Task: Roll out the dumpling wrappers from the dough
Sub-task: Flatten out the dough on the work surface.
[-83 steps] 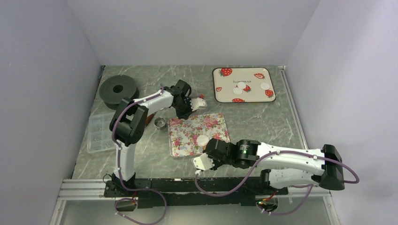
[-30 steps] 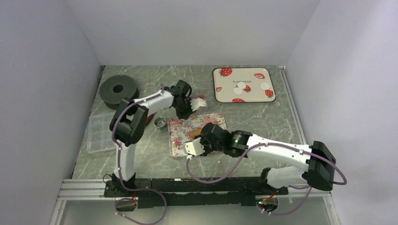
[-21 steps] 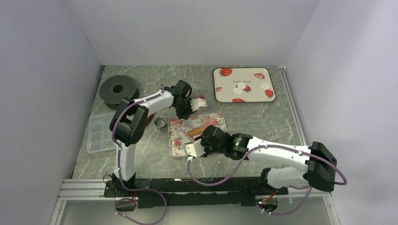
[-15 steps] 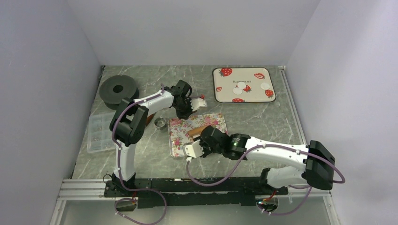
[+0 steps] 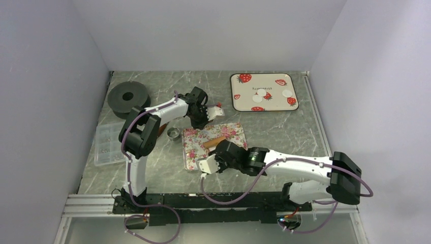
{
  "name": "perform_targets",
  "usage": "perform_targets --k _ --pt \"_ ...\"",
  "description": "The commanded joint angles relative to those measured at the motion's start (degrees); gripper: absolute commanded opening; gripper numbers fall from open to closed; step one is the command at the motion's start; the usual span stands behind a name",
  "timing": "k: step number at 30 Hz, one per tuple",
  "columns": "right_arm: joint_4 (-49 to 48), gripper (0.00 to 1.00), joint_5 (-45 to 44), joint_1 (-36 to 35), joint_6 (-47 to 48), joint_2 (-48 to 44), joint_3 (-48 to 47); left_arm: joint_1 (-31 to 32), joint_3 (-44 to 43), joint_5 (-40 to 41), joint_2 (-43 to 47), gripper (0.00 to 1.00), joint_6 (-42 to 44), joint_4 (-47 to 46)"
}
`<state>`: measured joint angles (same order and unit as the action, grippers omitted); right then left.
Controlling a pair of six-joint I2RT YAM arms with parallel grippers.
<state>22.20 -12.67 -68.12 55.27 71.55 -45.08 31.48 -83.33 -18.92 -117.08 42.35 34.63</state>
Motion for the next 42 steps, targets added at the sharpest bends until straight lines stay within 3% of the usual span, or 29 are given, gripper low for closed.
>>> perform_targets --k 1,10,17,21,31,35,42 --pt "6.5 0.00 3.9 0.5 -1.4 3.5 0.0 1.0 4.0 3.5 -5.1 0.00 0.1 2.6" --pt "15.9 0.00 0.9 -4.9 -7.9 -5.5 3.2 1.0 3.6 3.6 -5.6 0.00 0.2 2.5" --pt "7.2 0.00 3.6 -1.2 -2.8 0.8 1.8 1.0 4.1 3.7 -5.4 0.00 0.3 2.6" --pt "8.2 0.00 2.5 -1.2 -2.4 3.7 -0.5 1.0 4.1 3.9 -5.4 0.00 0.3 2.6" --pt "17.6 0.00 0.2 -4.6 -7.9 -9.3 -4.1 1.0 3.5 3.5 -5.7 0.00 0.3 2.7" --pt "10.5 0.00 0.8 -1.6 -4.4 -10.3 -7.5 1.0 3.7 3.7 -5.6 0.00 0.4 2.6" --pt "-2.3 0.00 8.1 6.5 1.2 -2.5 -11.1 1.0 3.7 3.4 -5.7 0.00 0.3 2.9"
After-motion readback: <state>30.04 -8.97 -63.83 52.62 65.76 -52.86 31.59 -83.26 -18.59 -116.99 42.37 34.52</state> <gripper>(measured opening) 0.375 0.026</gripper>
